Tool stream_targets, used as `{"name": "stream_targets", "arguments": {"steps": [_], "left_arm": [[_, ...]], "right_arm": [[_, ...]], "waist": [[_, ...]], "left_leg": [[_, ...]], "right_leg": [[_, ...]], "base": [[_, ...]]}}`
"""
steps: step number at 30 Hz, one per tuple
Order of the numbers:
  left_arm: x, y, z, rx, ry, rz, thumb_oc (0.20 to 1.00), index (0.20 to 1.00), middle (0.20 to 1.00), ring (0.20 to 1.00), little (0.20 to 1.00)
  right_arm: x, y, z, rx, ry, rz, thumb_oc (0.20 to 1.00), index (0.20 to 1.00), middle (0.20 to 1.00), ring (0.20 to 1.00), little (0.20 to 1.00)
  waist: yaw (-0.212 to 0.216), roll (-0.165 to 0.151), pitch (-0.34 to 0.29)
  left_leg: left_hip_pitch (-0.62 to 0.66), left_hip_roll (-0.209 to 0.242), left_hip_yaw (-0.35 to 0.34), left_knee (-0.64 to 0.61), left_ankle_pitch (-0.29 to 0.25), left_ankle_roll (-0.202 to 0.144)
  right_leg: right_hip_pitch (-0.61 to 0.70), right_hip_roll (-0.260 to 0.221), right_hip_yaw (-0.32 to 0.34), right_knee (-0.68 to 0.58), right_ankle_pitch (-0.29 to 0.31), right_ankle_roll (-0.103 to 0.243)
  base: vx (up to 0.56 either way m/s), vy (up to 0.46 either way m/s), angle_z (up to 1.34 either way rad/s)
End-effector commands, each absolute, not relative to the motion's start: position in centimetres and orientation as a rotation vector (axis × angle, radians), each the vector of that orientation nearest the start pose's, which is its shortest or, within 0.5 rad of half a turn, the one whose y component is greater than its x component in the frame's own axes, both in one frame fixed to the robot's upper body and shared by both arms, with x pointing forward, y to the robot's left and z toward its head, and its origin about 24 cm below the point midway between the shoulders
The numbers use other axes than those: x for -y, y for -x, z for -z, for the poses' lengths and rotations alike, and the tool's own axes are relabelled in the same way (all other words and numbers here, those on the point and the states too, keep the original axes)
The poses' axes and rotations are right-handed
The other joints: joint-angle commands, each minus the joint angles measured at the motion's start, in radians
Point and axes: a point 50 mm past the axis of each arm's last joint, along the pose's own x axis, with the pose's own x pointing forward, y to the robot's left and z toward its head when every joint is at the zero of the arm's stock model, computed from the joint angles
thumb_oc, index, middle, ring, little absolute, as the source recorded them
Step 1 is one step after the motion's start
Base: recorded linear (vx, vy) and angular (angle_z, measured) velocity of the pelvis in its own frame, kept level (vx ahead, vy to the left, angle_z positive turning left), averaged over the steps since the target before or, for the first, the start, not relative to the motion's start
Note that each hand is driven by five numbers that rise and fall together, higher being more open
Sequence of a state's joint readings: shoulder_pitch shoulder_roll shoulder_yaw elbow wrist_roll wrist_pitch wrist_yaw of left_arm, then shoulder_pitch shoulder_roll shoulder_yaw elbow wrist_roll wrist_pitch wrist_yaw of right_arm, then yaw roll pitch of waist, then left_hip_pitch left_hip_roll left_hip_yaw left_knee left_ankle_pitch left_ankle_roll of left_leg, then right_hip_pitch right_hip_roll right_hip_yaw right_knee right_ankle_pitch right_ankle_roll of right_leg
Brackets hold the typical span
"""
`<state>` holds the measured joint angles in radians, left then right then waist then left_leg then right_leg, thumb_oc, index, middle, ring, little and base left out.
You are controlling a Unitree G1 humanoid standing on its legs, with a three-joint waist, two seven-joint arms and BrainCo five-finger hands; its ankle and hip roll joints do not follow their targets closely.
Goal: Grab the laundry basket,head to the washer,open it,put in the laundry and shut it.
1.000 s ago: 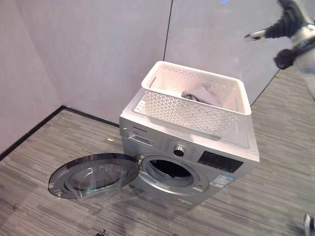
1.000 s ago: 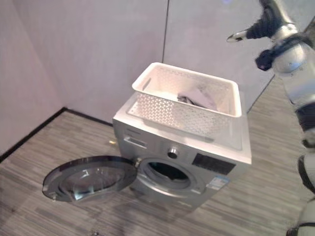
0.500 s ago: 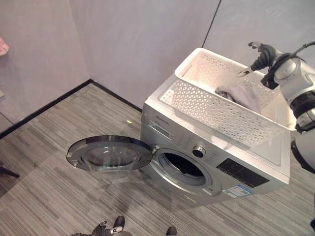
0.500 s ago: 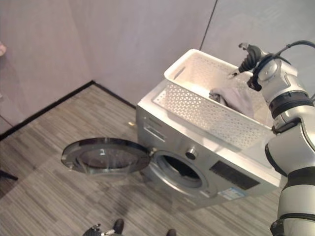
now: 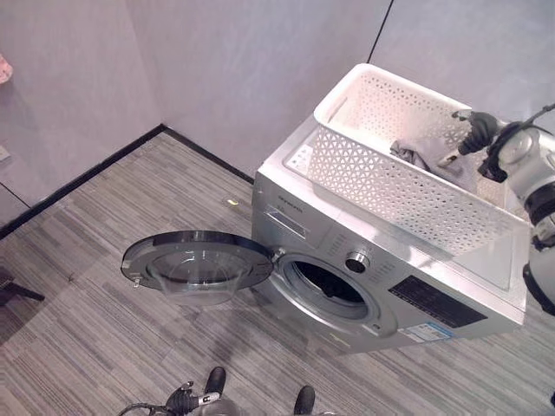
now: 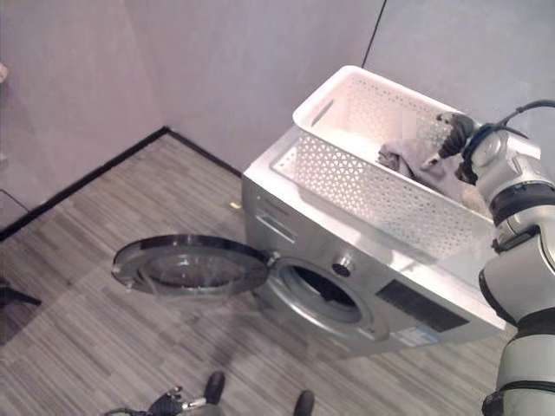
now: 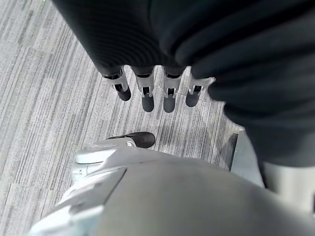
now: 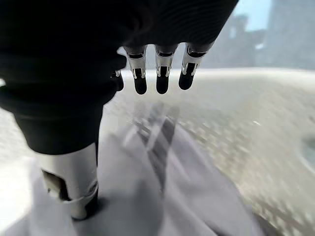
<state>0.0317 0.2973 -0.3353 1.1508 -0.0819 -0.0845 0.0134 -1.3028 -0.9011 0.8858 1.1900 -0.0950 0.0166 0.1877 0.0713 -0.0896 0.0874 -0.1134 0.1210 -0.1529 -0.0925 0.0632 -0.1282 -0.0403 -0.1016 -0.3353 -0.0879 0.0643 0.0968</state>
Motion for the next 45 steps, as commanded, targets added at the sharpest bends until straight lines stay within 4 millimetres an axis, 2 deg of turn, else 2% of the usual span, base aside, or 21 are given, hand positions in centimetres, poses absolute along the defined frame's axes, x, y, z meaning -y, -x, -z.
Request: {"name": "stream_targets", "arguments": {"steps": [1,11,18,19,20,25,28,30,34,37,39,40,42,43,44,45], "left_arm": [[-22.2,-9.9,15.8,-1.121,-0.362,0.146,1.0,1.0,1.0,1.0,1.0],[-22.0,-10.5,15.5,-1.088,-0.344,0.143,1.0,1.0,1.0,1.0,1.0],[-21.5,-11.7,15.0,-1.021,-0.332,0.166,1.0,1.0,1.0,1.0,1.0],[-21.3,-12.1,14.8,-0.999,-0.322,0.179,1.0,1.0,1.0,1.0,1.0],[-21.1,-12.4,14.7,-0.989,-0.321,0.187,1.0,1.0,1.0,1.0,1.0],[-20.9,-12.8,14.5,-0.967,-0.315,0.19,1.0,1.0,1.0,1.0,1.0],[-21.1,-12.6,14.6,-0.976,-0.318,0.183,1.0,1.0,1.0,1.0,1.0],[-21.4,-12.2,14.8,-0.998,-0.32,0.163,1.0,1.0,1.0,1.0,1.0],[-21.9,-11.7,15.1,-1.034,-0.327,0.124,1.0,1.0,1.0,1.0,1.0],[-22.6,-11.3,15.3,-1.068,-0.353,0.1,1.0,1.0,1.0,1.0,1.0],[-22.8,-11.1,15.4,-1.082,-0.363,0.09,1.0,1.0,1.0,1.0,1.0],[-23.2,-10.9,15.4,-1.097,-0.382,0.076,1.0,1.0,1.0,1.0,1.0],[-23.5,-10.6,15.5,-1.111,-0.397,0.071,1.0,1.0,1.0,1.0,1.0],[-23.8,-10.1,15.6,-1.134,-0.417,0.061,1.0,1.0,1.0,1.0,1.0],[-23.8,-10.1,15.6,-1.134,-0.417,0.061,1.0,1.0,1.0,1.0,1.0],[-24.0,-9.9,15.6,-1.145,-0.43,0.055,1.0,1.0,1.0,1.0,1.0]], "right_arm": [[35.1,-37.1,-28.3,-0.313,1.423,0.28,1.0,1.0,1.0,1.0,1.0],[35.3,-37.0,-27.5,-0.371,1.457,0.247,1.0,1.0,1.0,1.0,1.0],[32.1,-38.0,-26.2,-0.371,1.534,-0.003,1.0,1.0,1.0,1.0,1.0],[31.4,-37.9,-25.8,-0.384,1.548,-0.084,0.58,0.58,0.58,0.58,0.58],[31.1,-37.9,-25.4,-0.399,1.557,-0.123,0.2,0.2,0.2,0.2,0.2],[30.9,-37.5,-24.6,-0.43,1.561,-0.194,0.2,0.2,0.2,0.2,0.2],[30.8,-37.5,-25.1,-0.406,1.557,-0.19,0.2,0.2,0.2,0.2,0.2],[30.6,-37.6,-26.2,-0.341,1.562,-0.146,0.2,0.2,0.2,0.2,0.2],[31.6,-37.5,-28.3,-0.226,1.511,0.017,0.2,0.2,0.2,0.2,0.2],[32.5,-37.1,-32.4,-0.018,1.327,0.272,0.2,0.2,0.2,0.2,0.2],[32.7,-36.8,-34.2,0.069,1.252,0.365,0.2,0.2,0.2,0.2,0.2],[32.6,-36.4,-36.2,0.16,1.182,0.445,0.2,0.2,0.2,0.2,0.2],[32.4,-35.9,-38.3,0.251,1.109,0.521,0.2,0.2,0.2,0.2,0.2],[31.7,-35.4,-40.4,0.355,1.053,0.595,0.2,0.2,0.2,0.2,0.2],[31.7,-35.4,-40.4,0.356,1.053,0.596,0.2,0.2,0.2,0.2,0.2],[31.6,-35.0,-41.4,0.41,1.016,0.646,0.2,0.2,0.2,0.2,0.2]], "waist": [[0.032,-0.033,0.026],[0.053,-0.014,0.078],[0.063,-0.031,0.108],[0.067,-0.034,0.117],[0.066,-0.036,0.116],[0.066,-0.04,0.115],[0.065,-0.041,0.108],[0.06,-0.042,0.096],[0.053,-0.044,0.077],[0.037,-0.046,0.037],[0.032,-0.049,0.02],[0.028,-0.051,0.004],[0.026,-0.053,-0.014],[0.023,-0.058,-0.041],[0.023,-0.058,-0.04],[0.023,-0.06,-0.054]], "left_leg": [[-0.015,0.012,0.001,0.005,-0.029,0.018],[-0.066,0.014,-0.001,0.005,-0.004,0.015],[-0.093,0.025,0.006,0.005,0.008,0.01],[-0.092,0.028,0.009,0.005,0.008,0.008],[-0.099,0.026,0.008,0.005,0.011,0.008],[-0.096,0.028,0.007,0.005,0.009,0.007],[-0.089,0.027,0.009,0.005,0.005,0.007],[-0.076,0.028,0.015,0.005,0.0,0.008],[-0.058,0.029,0.023,0.005,-0.007,0.01],[-0.03,0.029,0.024,0.005,-0.023,0.013],[-0.019,0.029,0.026,0.005,-0.03,0.013],[-0.007,0.029,0.025,0.005,-0.036,0.013],[0.008,0.029,0.025,0.005,-0.043,0.013],[0.021,0.03,0.023,0.005,-0.052,0.013],[0.022,0.03,0.023,0.005,-0.052,0.013],[0.028,0.03,0.022,0.005,-0.056,0.013]], "right_leg": [[-0.001,-0.043,0.014,0.038,-0.07,0.027],[-0.058,-0.043,0.02,0.049,-0.063,0.026],[-0.097,-0.035,0.035,0.05,-0.058,0.026],[-0.098,-0.033,0.037,0.048,-0.058,0.026],[-0.101,-0.035,0.035,0.045,-0.056,0.026],[-0.094,-0.033,0.035,0.037,-0.056,0.027],[-0.089,-0.033,0.037,0.034,-0.056,0.026],[-0.08,-0.033,0.04,0.031,-0.055,0.027],[-0.063,-0.031,0.046,0.028,-0.055,0.027],[-0.034,-0.03,0.046,0.026,-0.06,0.027],[-0.02,-0.028,0.045,0.023,-0.063,0.026],[-0.005,-0.026,0.042,0.02,-0.065,0.026],[0.013,-0.023,0.041,0.019,-0.07,0.024],[0.03,-0.021,0.038,0.017,-0.075,0.024],[0.03,-0.021,0.038,0.017,-0.075,0.024],[0.038,-0.019,0.038,0.016,-0.077,0.023]], "base": [[0.0,0.0,0.0],[-0.01,-0.012,0.01],[0.0,-0.021,-0.06],[-0.01,-0.022,-0.14],[-0.01,-0.026,-0.15],[0.0,-0.002,-0.01],[0.0,0.0,0.0],[-0.01,0.001,-0.04],[0.0,0.001,-0.03],[0.0,0.0,0.0],[0.02,-0.009,0.0],[0.05,-0.018,-0.02],[0.07,-0.014,-0.04],[0.05,-0.004,0.01],[0.06,-0.001,0.05],[0.03,-0.002,0.06]]}}
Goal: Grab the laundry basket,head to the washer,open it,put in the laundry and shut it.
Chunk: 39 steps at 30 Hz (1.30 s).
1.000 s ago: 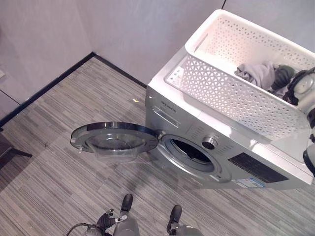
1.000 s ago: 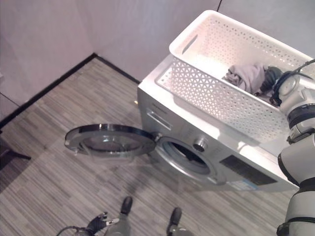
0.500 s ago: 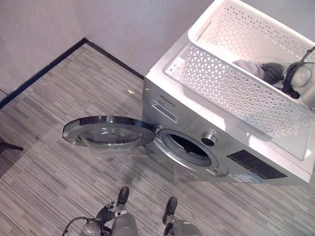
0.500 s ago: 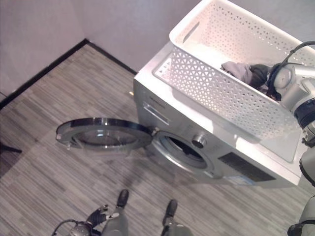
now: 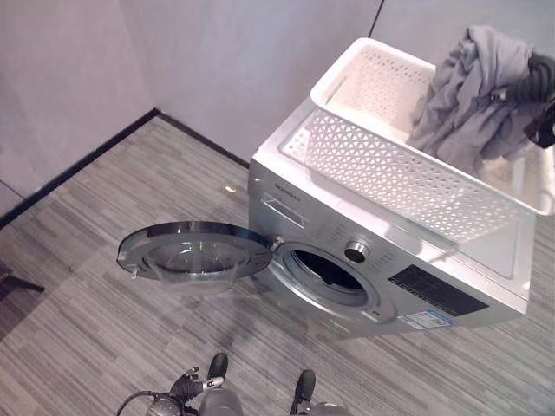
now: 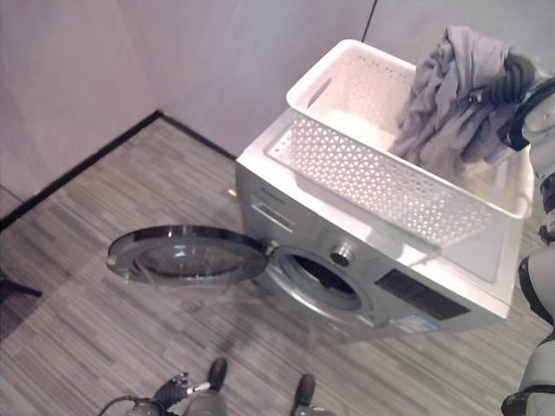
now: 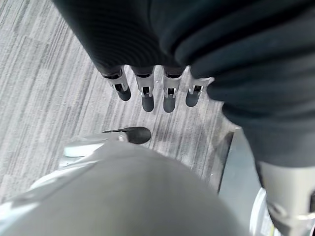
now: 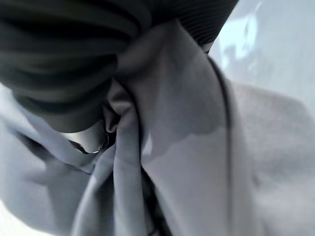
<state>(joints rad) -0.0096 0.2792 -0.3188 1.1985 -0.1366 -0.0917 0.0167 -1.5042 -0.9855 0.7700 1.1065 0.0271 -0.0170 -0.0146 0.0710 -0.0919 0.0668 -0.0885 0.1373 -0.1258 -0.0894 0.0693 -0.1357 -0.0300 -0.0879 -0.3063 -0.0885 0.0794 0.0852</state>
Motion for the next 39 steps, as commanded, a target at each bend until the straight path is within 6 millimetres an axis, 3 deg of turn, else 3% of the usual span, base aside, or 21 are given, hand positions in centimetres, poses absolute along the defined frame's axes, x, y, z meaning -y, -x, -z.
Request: {"name": "stream_targets", "arguments": {"steps": [1,8,12,15,16,17,18,22,25,30,31,34,35,36,39], "left_arm": [[-24.0,-9.7,15.7,-1.151,-0.435,0.052,1.0,1.0,1.0,1.0,1.0],[-24.2,-9.6,15.7,-1.161,-0.464,0.042,1.0,1.0,1.0,1.0,1.0],[-23.9,-9.5,15.8,-1.164,-0.48,0.044,1.0,1.0,1.0,1.0,1.0],[-23.6,-9.5,15.9,-1.162,-0.483,0.049,1.0,1.0,1.0,1.0,1.0],[-23.1,-9.6,16.0,-1.159,-0.475,0.051,1.0,1.0,1.0,1.0,1.0],[-23.4,-9.5,15.9,-1.161,-0.483,0.049,1.0,1.0,1.0,1.0,1.0],[-22.7,-9.2,16.2,-1.166,-0.477,0.059,1.0,1.0,1.0,1.0,1.0],[-22.5,-8.5,16.4,-1.185,-0.463,0.036,1.0,1.0,1.0,1.0,1.0],[-22.0,-8.1,16.6,-1.193,-0.445,0.026,1.0,1.0,1.0,1.0,1.0],[-22.3,-7.9,16.5,-1.191,-0.46,0.018,1.0,1.0,1.0,1.0,1.0],[-22.3,-8.0,16.5,-1.191,-0.452,0.005,1.0,1.0,1.0,1.0,1.0],[-22.2,-8.1,16.5,-1.185,-0.435,-0.009,1.0,1.0,1.0,1.0,1.0],[-22.3,-8.0,16.5,-1.187,-0.438,-0.009,1.0,1.0,1.0,1.0,1.0],[-22.0,-8.3,16.4,-1.173,-0.428,-0.007,1.0,1.0,1.0,1.0,1.0],[-21.9,-8.1,16.4,-1.166,-0.426,0.002,1.0,1.0,1.0,1.0,1.0]], "right_arm": [[31.5,-34.6,-42.2,0.457,0.974,0.68,0.2,0.2,0.2,0.2,0.2],[31.9,-32.3,-44.9,0.644,0.853,0.831,0.2,0.2,0.2,0.2,0.2],[31.8,-29.4,-46.7,0.829,0.859,0.932,0.2,0.2,0.2,0.2,0.2],[32.5,-28.2,-46.6,0.877,0.862,0.977,0.2,0.2,0.2,0.2,0.2],[33.0,-27.0,-46.5,0.924,0.876,1.016,0.2,0.2,0.2,0.2,0.2],[33.3,-26.9,-46.2,0.918,0.872,1.02,0.2,0.2,0.2,0.2,0.2],[34.6,-25.2,-45.4,0.949,0.904,1.093,0.2,0.2,0.2,0.2,0.2],[36.1,-23.1,-43.5,0.971,0.941,1.158,0.2,0.2,0.2,0.2,0.2],[38.4,-20.9,-39.0,0.913,0.982,1.234,0.2,0.2,0.2,0.2,0.2],[41.1,-17.3,-31.8,0.741,1.021,1.338,0.2,0.2,0.2,0.2,0.2],[41.7,-16.6,-28.3,0.637,0.996,1.337,0.2,0.2,0.2,0.2,0.2],[41.7,-15.4,-22.2,0.454,0.931,1.29,0.2,0.2,0.2,0.2,0.2],[41.7,-15.3,-22.1,0.451,0.931,1.289,0.2,0.2,0.2,0.2,0.2],[41.4,-15.3,-19.7,0.37,0.901,1.248,0.2,0.2,0.2,0.2,0.2],[39.3,-15.4,-13.9,0.225,0.742,1.124,0.2,0.2,0.2,0.2,0.2]], "waist": [[0.023,-0.06,-0.04],[0.022,-0.065,-0.069],[0.009,-0.055,-0.078],[0.002,-0.05,-0.08],[-0.014,-0.036,-0.08],[-0.011,-0.042,-0.081],[-0.03,-0.022,-0.082],[-0.056,0.0,-0.082],[-0.089,0.019,-0.081],[-0.1,0.027,-0.077],[-0.11,0.035,-0.071],[-0.123,0.045,-0.064],[-0.121,0.044,-0.067],[-0.126,0.049,-0.06],[-0.14,0.056,-0.055]], "left_leg": [[0.007,0.013,-0.007,0.002,-0.065,0.02],[0.022,0.012,-0.014,0.002,-0.076,0.022],[0.035,0.008,-0.01,0.002,-0.086,0.029],[0.041,0.005,-0.008,0.002,-0.09,0.032],[0.046,0.0,0.0,0.002,-0.095,0.037],[0.048,0.001,0.0,0.002,-0.096,0.038],[0.061,-0.007,0.015,0.002,-0.105,0.047],[0.084,-0.014,0.042,0.002,-0.118,0.06],[0.098,-0.026,0.066,0.002,-0.123,0.073],[0.119,-0.032,0.089,0.002,-0.143,0.084],[0.123,-0.038,0.103,0.002,-0.139,0.09],[0.131,-0.041,0.123,0.002,-0.142,0.095],[0.135,-0.039,0.123,0.002,-0.151,0.094],[0.132,-0.042,0.129,0.002,-0.142,0.097],[0.141,-0.041,0.144,0.002,-0.149,0.098]], "right_leg": [[0.032,-0.031,0.007,0.017,-0.094,0.034],[0.051,-0.028,0.001,0.015,-0.099,0.033],[0.06,-0.029,0.007,0.017,-0.1,0.035],[0.062,-0.03,0.012,0.018,-0.099,0.036],[0.061,-0.033,0.019,0.018,-0.096,0.039],[0.062,-0.033,0.02,0.018,-0.096,0.039],[0.061,-0.039,0.036,0.017,-0.09,0.045],[0.057,-0.049,0.063,0.017,-0.082,0.053],[0.049,-0.06,0.086,0.021,-0.069,0.059],[0.048,-0.07,0.109,0.022,-0.071,0.068],[0.039,-0.075,0.122,0.025,-0.062,0.07],[0.033,-0.079,0.14,0.026,-0.059,0.072],[0.038,-0.078,0.141,0.025,-0.065,0.073],[0.031,-0.081,0.144,0.027,-0.057,0.073],[0.027,-0.083,0.158,0.028,-0.062,0.075]], "base": [[0.03,-0.002,0.06],[0.01,0.0,0.02],[0.0,0.009,0.0],[0.01,0.033,0.02],[0.0,0.041,-0.03],[0.02,0.079,-0.1],[0.01,0.053,-0.1],[0.02,0.065,-0.22],[-0.01,0.067,-0.36],[0.04,0.027,-0.24],[0.0,0.042,-0.32],[0.01,0.02,-0.2],[0.0,0.003,-0.16],[0.03,-0.002,-0.31],[-0.01,-0.001,-0.23]]}}
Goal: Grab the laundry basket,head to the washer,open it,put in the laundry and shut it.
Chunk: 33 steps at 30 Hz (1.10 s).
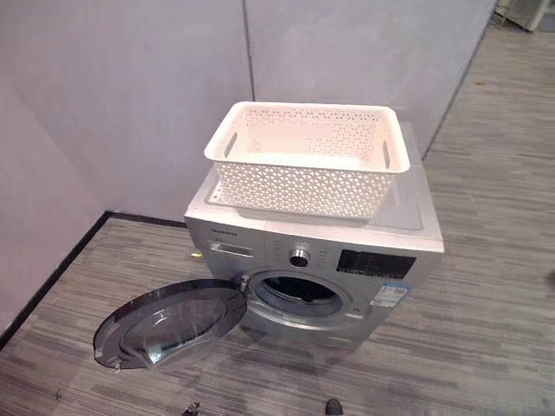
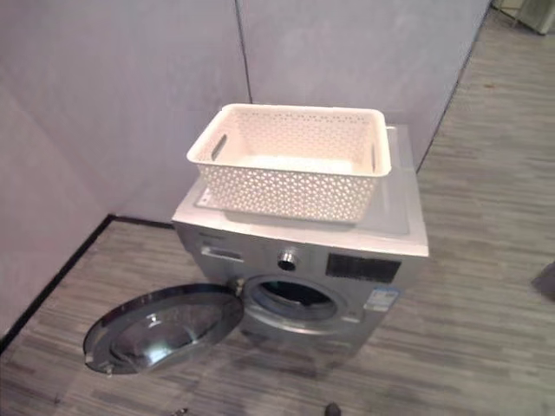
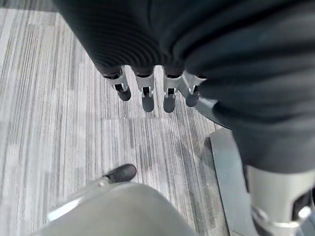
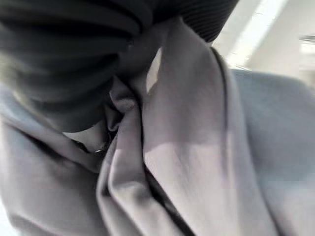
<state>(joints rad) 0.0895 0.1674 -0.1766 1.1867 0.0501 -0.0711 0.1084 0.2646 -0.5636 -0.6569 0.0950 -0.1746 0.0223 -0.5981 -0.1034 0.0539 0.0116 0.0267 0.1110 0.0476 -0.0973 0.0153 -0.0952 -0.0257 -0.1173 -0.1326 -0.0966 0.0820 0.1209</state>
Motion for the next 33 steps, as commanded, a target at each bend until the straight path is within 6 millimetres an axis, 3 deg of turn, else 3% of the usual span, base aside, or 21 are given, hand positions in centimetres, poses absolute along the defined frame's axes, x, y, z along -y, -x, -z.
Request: {"name": "stream_targets", "arguments": {"steps": [1,2,4,5,7,10,12,15,19,24,25,30,31,33], "left_arm": [[-21.6,-8.0,16.5,-1.161,-0.414,0.01,1.0,1.0,1.0,1.0,1.0],[-21.7,-7.9,16.5,-1.163,-0.415,0.008,1.0,1.0,1.0,1.0,1.0],[-21.5,-8.0,16.4,-1.146,-0.396,0.006,1.0,1.0,1.0,1.0,1.0],[-21.7,-7.9,16.4,-1.148,-0.396,0.003,1.0,1.0,1.0,1.0,1.0],[-21.6,-8.4,16.1,-1.112,-0.396,0.011,1.0,1.0,1.0,1.0,1.0],[-21.4,-10.9,15.1,-0.987,-0.386,-0.005,1.0,1.0,1.0,1.0,1.0],[-21.3,-11.3,15.0,-0.968,-0.386,-0.002,1.0,1.0,1.0,1.0,1.0],[-20.3,-13.9,13.7,-0.835,-0.38,0.011,1.0,1.0,1.0,1.0,1.0],[-19.1,-16.4,12.5,-0.73,-0.344,0.005,1.0,1.0,1.0,1.0,1.0],[-17.0,-17.8,11.9,-0.663,-0.311,0.033,1.0,1.0,1.0,1.0,1.0],[-16.1,-18.2,11.7,-0.642,-0.298,0.046,1.0,1.0,1.0,1.0,1.0],[-14.7,-19.2,10.8,-0.573,-0.287,0.086,1.0,1.0,1.0,1.0,1.0],[-14.4,-19.5,10.5,-0.55,-0.296,0.106,1.0,1.0,1.0,1.0,1.0],[-14.0,-19.8,10.2,-0.533,-0.302,0.123,1.0,1.0,1.0,1.0,1.0]], "right_arm": [[37.5,-15.4,-10.5,0.141,0.601,1.021,0.2,0.2,0.2,0.2,0.2],[37.4,-15.4,-10.4,0.138,0.599,1.018,0.2,0.2,0.2,0.2,0.2],[33.6,-16.2,-5.7,0.024,0.334,0.808,0.2,0.2,0.2,0.2,0.2],[33.6,-16.2,-5.6,0.024,0.33,0.804,0.2,0.2,0.2,0.2,0.2],[31.3,-16.8,-2.4,-0.09,0.209,0.685,0.2,0.2,0.2,0.2,0.2],[25.7,-18.2,3.3,-0.284,-0.036,0.469,0.2,0.2,0.2,0.2,0.2],[24.7,-18.4,3.9,-0.312,-0.06,0.434,0.2,0.2,0.2,0.2,0.2],[21.5,-19.8,5.7,-0.382,-0.138,0.345,0.2,0.2,0.2,0.2,0.2],[19.1,-22.5,6.0,-0.386,-0.225,0.329,0.2,0.2,0.2,0.2,0.2],[17.5,-25.9,5.4,-0.379,-0.308,0.381,0.2,0.2,0.2,0.2,0.2],[17.4,-27.3,4.8,-0.369,-0.35,0.424,0.2,0.2,0.2,0.2,0.2],[17.4,-31.1,2.1,-0.301,-0.432,0.508,0.2,0.2,0.2,0.2,0.2],[17.9,-32.8,0.3,-0.252,-0.452,0.544,0.2,0.2,0.2,0.2,0.2],[18.4,-33.8,-1.0,-0.218,-0.47,0.565,0.2,0.2,0.2,0.2,0.2]], "waist": [[0.023,-0.083,0.012],[0.023,-0.084,0.009],[0.014,-0.074,0.028],[0.012,-0.077,0.027],[0.012,-0.07,0.043],[0.029,-0.049,0.1],[0.031,-0.045,0.11],[0.051,-0.023,0.181],[0.068,0.006,0.255],[0.09,0.052,0.333],[0.101,0.075,0.362],[0.124,0.135,0.422],[0.134,0.159,0.441],[0.141,0.172,0.449]], "left_leg": [[0.023,-0.019,-0.02,0.01,-0.084,0.058],[0.028,-0.017,-0.02,0.01,-0.093,0.057],[0.031,-0.019,-0.007,0.01,-0.088,0.055],[0.031,-0.019,-0.007,0.01,-0.088,0.055],[0.03,-0.022,0.0,0.01,-0.084,0.054],[0.007,-0.034,0.003,0.01,-0.066,0.052],[0.001,-0.036,0.0,0.01,-0.062,0.052],[-0.047,-0.046,-0.019,0.01,-0.039,0.051],[-0.108,-0.057,-0.035,0.01,-0.01,0.051],[-0.18,-0.065,-0.043,0.011,0.022,0.043],[-0.208,-0.067,-0.044,0.013,0.034,0.038],[-0.284,-0.07,-0.049,0.011,0.061,0.023],[-0.31,-0.071,-0.05,0.011,0.068,0.019],[-0.327,-0.072,-0.05,0.011,0.072,0.017]], "right_leg": [[0.014,-0.058,-0.012,0.038,-0.055,0.039],[0.019,-0.057,-0.011,0.037,-0.061,0.04],[0.013,-0.061,-0.004,0.038,-0.056,0.042],[0.013,-0.061,-0.003,0.039,-0.057,0.042],[0.006,-0.066,0.002,0.038,-0.051,0.043],[-0.02,-0.083,-0.002,0.043,-0.037,0.047],[-0.024,-0.086,-0.005,0.044,-0.036,0.047],[-0.061,-0.099,-0.018,0.054,-0.026,0.048],[-0.112,-0.111,-0.028,0.071,-0.016,0.045],[-0.174,-0.126,-0.032,0.093,-0.008,0.04],[-0.197,-0.131,-0.038,0.098,-0.006,0.039],[-0.267,-0.148,-0.046,0.12,-0.009,0.039],[-0.297,-0.154,-0.049,0.133,-0.013,0.039],[-0.316,-0.158,-0.052,0.144,-0.016,0.039]], "base": [[-0.02,0.003,-0.2],[-0.02,0.008,-0.2],[0.01,0.006,-0.03],[-0.03,0.014,-0.02],[-0.05,0.021,-0.05],[-0.11,0.043,-0.16],[-0.07,0.015,-0.03],[-0.14,0.016,0.06],[-0.15,0.02,0.18],[-0.09,0.029,0.13],[-0.08,0.04,0.12],[-0.06,0.024,0.12],[-0.03,0.017,0.04],[-0.03,0.015,0.06]]}}
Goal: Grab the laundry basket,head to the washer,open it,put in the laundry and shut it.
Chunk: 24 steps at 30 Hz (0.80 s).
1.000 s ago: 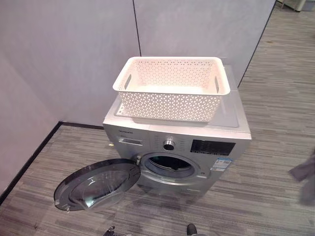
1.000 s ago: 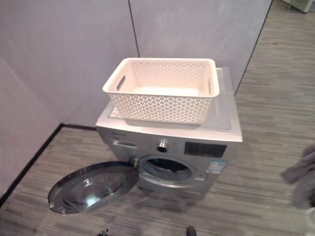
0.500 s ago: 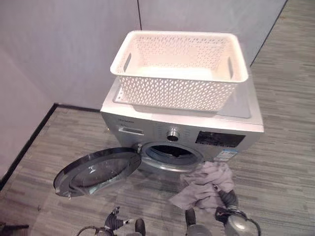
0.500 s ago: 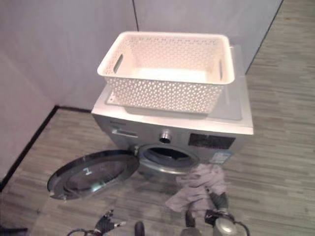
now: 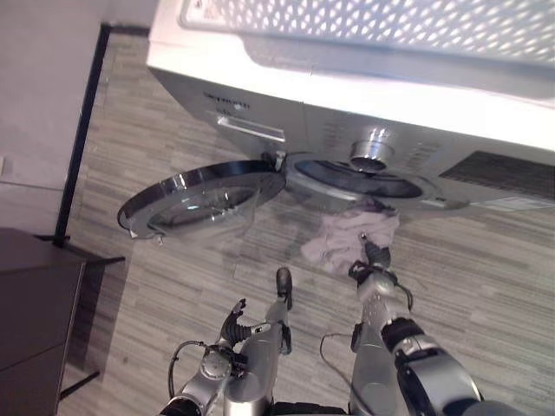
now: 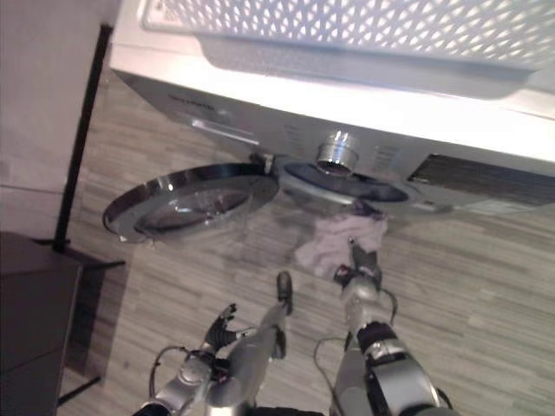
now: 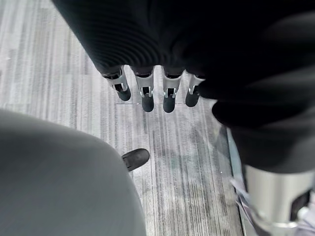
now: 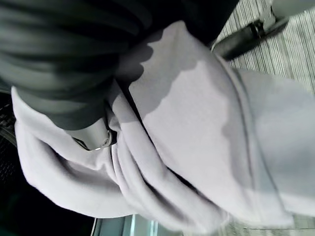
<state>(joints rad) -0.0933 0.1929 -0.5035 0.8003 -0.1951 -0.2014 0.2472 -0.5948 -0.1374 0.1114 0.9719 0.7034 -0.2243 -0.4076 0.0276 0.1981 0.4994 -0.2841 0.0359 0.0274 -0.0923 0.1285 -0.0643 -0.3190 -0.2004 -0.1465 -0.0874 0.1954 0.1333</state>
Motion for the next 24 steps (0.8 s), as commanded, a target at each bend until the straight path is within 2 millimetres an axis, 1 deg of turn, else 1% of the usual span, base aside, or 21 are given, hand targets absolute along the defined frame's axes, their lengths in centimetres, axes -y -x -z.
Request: {"name": "stream_targets", "arguments": {"steps": [1,4,5,6,7,8,9,10,11,12,14,15,16,17,18,19,20,21,22,23,24], "left_arm": [[-13.8,-20.0,10.0,-0.518,-0.303,0.137,1.0,1.0,1.0,1.0,1.0],[-13.4,-20.7,9.0,-0.461,-0.318,0.183,1.0,1.0,1.0,1.0,1.0],[-13.3,-20.8,9.0,-0.459,-0.318,0.184,1.0,1.0,1.0,1.0,1.0],[-13.1,-21.0,8.8,-0.447,-0.328,0.208,1.0,1.0,1.0,1.0,1.0],[-12.6,-21.4,8.5,-0.43,-0.341,0.233,1.0,1.0,1.0,1.0,1.0],[-12.6,-21.5,8.5,-0.427,-0.34,0.233,1.0,1.0,1.0,1.0,1.0],[-12.4,-21.5,8.4,-0.423,-0.342,0.246,1.0,1.0,1.0,1.0,1.0],[-12.2,-21.6,8.3,-0.413,-0.343,0.263,1.0,1.0,1.0,1.0,1.0],[-12.1,-21.7,8.1,-0.399,-0.354,0.28,1.0,1.0,1.0,1.0,1.0],[-12.0,-21.9,7.8,-0.384,-0.358,0.293,1.0,1.0,1.0,1.0,1.0],[-12.2,-22.3,7.2,-0.355,-0.37,0.321,1.0,1.0,1.0,1.0,1.0],[-12.2,-22.5,6.8,-0.333,-0.371,0.339,1.0,1.0,1.0,1.0,1.0],[-12.4,-22.5,6.5,-0.32,-0.38,0.351,1.0,1.0,1.0,1.0,1.0],[-13.3,-22.4,6.1,-0.314,-0.353,0.345,1.0,1.0,1.0,1.0,1.0],[-13.2,-22.4,6.1,-0.313,-0.35,0.349,1.0,1.0,1.0,1.0,1.0],[-13.7,-22.4,6.2,-0.326,-0.346,0.334,1.0,1.0,1.0,1.0,1.0],[-13.9,-22.5,6.3,-0.334,-0.35,0.325,1.0,1.0,1.0,1.0,1.0],[-13.6,-22.1,6.8,-0.363,-0.344,0.329,1.0,1.0,1.0,1.0,1.0],[-13.7,-22.1,6.8,-0.364,-0.346,0.327,1.0,1.0,1.0,1.0,1.0],[-13.3,-21.9,7.1,-0.377,-0.327,0.318,1.0,1.0,1.0,1.0,1.0],[-13.5,-21.8,7.2,-0.382,-0.335,0.316,1.0,1.0,1.0,1.0,1.0]], "right_arm": [[18.7,-34.4,-1.9,-0.193,-0.49,0.583,0.2,0.2,0.2,0.2,0.2],[19.7,-36.7,-5.9,-0.066,-0.534,0.604,0.2,0.2,0.2,0.2,0.2],[19.8,-36.7,-6.0,-0.063,-0.536,0.605,0.2,0.2,0.2,0.2,0.2],[20.2,-37.9,-8.6,0.006,-0.569,0.605,0.2,0.2,0.2,0.2,0.2],[20.5,-39.3,-11.9,0.085,-0.583,0.581,0.2,0.2,0.2,0.2,0.2],[20.6,-39.3,-12.0,0.088,-0.584,0.581,0.2,0.2,0.2,0.2,0.2],[21.1,-39.7,-13.5,0.124,-0.589,0.58,0.2,0.2,0.2,0.2,0.2],[22.1,-40.2,-15.6,0.175,-0.605,0.588,0.2,0.2,0.2,0.2,0.2],[23.3,-40.5,-18.1,0.24,-0.646,0.597,0.2,0.2,0.2,0.2,0.2],[24.8,-40.5,-20.4,0.303,-0.681,0.62,0.2,0.2,0.2,0.2,0.2],[28.4,-39.5,-26.9,0.479,-0.696,0.639,0.2,0.2,0.2,0.2,0.2],[30.6,-38.3,-30.6,0.576,-0.678,0.657,0.2,0.2,0.2,0.2,0.2],[32.4,-36.8,-34.0,0.663,-0.623,0.674,0.2,0.2,0.2,0.2,0.2],[35.3,-32.4,-40.9,0.855,-0.459,0.689,0.2,0.2,0.2,0.2,0.2],[35.4,-32.3,-41.0,0.856,-0.456,0.69,0.2,0.2,0.2,0.2,0.2],[36.2,-31.5,-41.6,0.859,-0.391,0.718,1.0,1.0,1.0,1.0,1.0],[36.4,-31.4,-41.8,0.848,-0.377,0.726,1.0,1.0,1.0,1.0,1.0],[37.2,-31.6,-40.4,0.819,-0.435,0.741,1.0,1.0,1.0,1.0,1.0],[37.2,-31.6,-40.2,0.818,-0.439,0.74,1.0,1.0,1.0,1.0,1.0],[37.9,-31.8,-38.4,0.814,-0.551,0.764,1.0,1.0,1.0,1.0,1.0],[38.0,-31.9,-37.9,0.811,-0.559,0.766,1.0,1.0,1.0,1.0,1.0]], "waist": [[0.017,0.039,-0.036],[0.038,0.072,-0.018],[0.04,0.072,-0.019],[0.055,0.086,-0.017],[0.077,0.099,-0.015],[0.078,0.1,-0.015],[0.087,0.104,-0.015],[0.1,0.113,-0.017],[0.115,0.123,-0.02],[0.128,0.131,-0.024],[0.164,0.15,-0.041],[0.184,0.159,-0.052],[0.199,0.163,-0.062],[0.226,0.161,-0.094],[0.229,0.163,-0.097],[0.232,0.157,-0.105],[0.232,0.155,-0.109],[0.222,0.148,-0.106],[0.223,0.145,-0.108],[0.217,0.151,-0.098],[0.219,0.145,-0.102]], "left_leg": [[-0.027,0.001,-0.032,0.005,-0.039,-0.014],[-0.063,-0.006,-0.039,0.005,-0.029,-0.017],[-0.066,-0.006,-0.039,0.005,-0.028,-0.017],[-0.086,-0.008,-0.046,0.005,-0.024,-0.019],[-0.106,-0.01,-0.053,0.006,-0.026,-0.023],[-0.111,-0.01,-0.054,0.006,-0.021,-0.022],[-0.118,-0.012,-0.058,0.007,-0.024,-0.023],[-0.132,-0.015,-0.063,0.007,-0.021,-0.024],[-0.147,-0.018,-0.071,0.008,-0.018,-0.026],[-0.16,-0.021,-0.078,0.008,-0.015,-0.027],[-0.188,-0.026,-0.095,0.008,-0.007,-0.031],[-0.205,-0.03,-0.106,0.009,-0.002,-0.033],[-0.219,-0.033,-0.116,0.008,0.0,-0.035],[-0.256,-0.039,-0.136,0.005,-0.004,-0.044],[-0.261,-0.04,-0.136,0.005,-0.003,-0.044],[-0.275,-0.039,-0.14,0.005,-0.001,-0.045],[-0.288,-0.037,-0.142,0.005,-0.001,-0.045],[-0.306,-0.033,-0.139,0.005,-0.003,-0.044],[-0.307,-0.033,-0.139,0.005,-0.003,-0.044],[-0.31,-0.033,-0.138,0.005,-0.005,-0.044],[-0.309,-0.032,-0.139,0.005,-0.005,-0.044]], "right_leg": [[-0.034,-0.075,-0.038,0.14,-0.132,0.027],[-0.073,-0.077,-0.044,0.162,-0.139,0.026],[-0.077,-0.077,-0.044,0.164,-0.14,0.026],[-0.096,-0.078,-0.049,0.176,-0.148,0.026],[-0.118,-0.081,-0.061,0.19,-0.16,0.027],[-0.124,-0.081,-0.061,0.19,-0.155,0.027],[-0.132,-0.082,-0.064,0.2,-0.165,0.027],[-0.143,-0.083,-0.068,0.206,-0.169,0.027],[-0.154,-0.085,-0.073,0.213,-0.176,0.027],[-0.168,-0.088,-0.077,0.223,-0.18,0.027],[-0.203,-0.097,-0.085,0.249,-0.192,0.029],[-0.225,-0.104,-0.089,0.268,-0.198,0.03],[-0.246,-0.111,-0.093,0.288,-0.208,0.031],[-0.311,-0.121,-0.083,0.36,-0.259,0.033],[-0.317,-0.122,-0.082,0.365,-0.262,0.033],[-0.344,-0.122,-0.078,0.386,-0.269,0.03],[-0.367,-0.121,-0.074,0.407,-0.277,0.029],[-0.393,-0.11,-0.067,0.421,-0.287,0.025],[-0.394,-0.11,-0.066,0.421,-0.287,0.024],[-0.395,-0.106,-0.069,0.418,-0.291,0.025],[-0.393,-0.106,-0.07,0.418,-0.291,0.025]], "base": [[-0.03,0.004,0.05],[-0.01,-0.004,0.03],[-0.01,-0.011,0.1],[0.01,-0.026,0.14],[-0.01,-0.023,0.12],[0.01,-0.029,0.15],[0.0,-0.024,0.16],[0.02,-0.042,0.18],[-0.01,-0.045,0.15],[-0.01,-0.044,0.15],[-0.02,-0.045,0.22],[-0.02,-0.047,0.34],[0.06,-0.088,0.61],[0.07,-0.07,0.6],[0.08,-0.065,0.58],[0.01,-0.003,0.28],[0.03,-0.028,0.25],[0.03,-0.024,0.15],[0.04,-0.046,0.1],[0.01,-0.02,0.07],[0.01,-0.032,0.03]]}}
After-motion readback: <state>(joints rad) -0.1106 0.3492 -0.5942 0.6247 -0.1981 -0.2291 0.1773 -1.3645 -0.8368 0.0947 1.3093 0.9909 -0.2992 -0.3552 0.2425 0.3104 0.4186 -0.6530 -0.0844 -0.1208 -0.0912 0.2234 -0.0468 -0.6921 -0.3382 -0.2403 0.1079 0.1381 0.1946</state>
